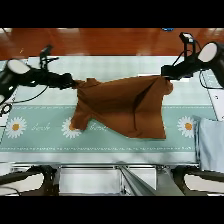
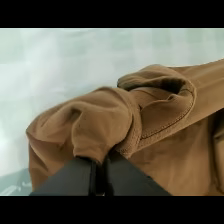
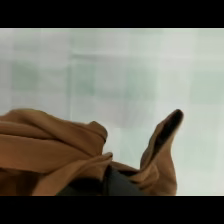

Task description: Fold the shirts.

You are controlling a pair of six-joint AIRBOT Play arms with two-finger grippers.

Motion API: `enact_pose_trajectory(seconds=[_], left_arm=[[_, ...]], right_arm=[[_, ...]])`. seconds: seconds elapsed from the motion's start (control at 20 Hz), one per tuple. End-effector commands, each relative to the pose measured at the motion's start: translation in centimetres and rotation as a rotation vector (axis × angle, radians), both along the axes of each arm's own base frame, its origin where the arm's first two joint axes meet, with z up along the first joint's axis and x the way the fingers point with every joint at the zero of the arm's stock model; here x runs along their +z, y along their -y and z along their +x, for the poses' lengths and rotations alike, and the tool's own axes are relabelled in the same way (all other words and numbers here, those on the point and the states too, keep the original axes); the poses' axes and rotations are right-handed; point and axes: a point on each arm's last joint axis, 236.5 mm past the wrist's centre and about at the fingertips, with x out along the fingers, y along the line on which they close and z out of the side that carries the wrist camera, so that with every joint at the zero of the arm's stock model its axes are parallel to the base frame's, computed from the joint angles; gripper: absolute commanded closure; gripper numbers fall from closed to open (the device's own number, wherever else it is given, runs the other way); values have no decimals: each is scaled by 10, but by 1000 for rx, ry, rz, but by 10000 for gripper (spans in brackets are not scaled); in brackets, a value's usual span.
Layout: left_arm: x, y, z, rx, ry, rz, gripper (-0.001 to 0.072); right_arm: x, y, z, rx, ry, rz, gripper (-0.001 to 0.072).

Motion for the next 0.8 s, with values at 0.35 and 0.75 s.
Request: enact_pose_trajectory(seconds=[0.35, 0.75], left_arm=[[-19, -114, -15, 76, -318, 26, 201], [-76, -72, -27, 125, -359, -135, 201]], right_arm=[[-16, 117, -73, -217, -210, 72, 297], [-87, 90, -217, -386, -214, 294, 300]])
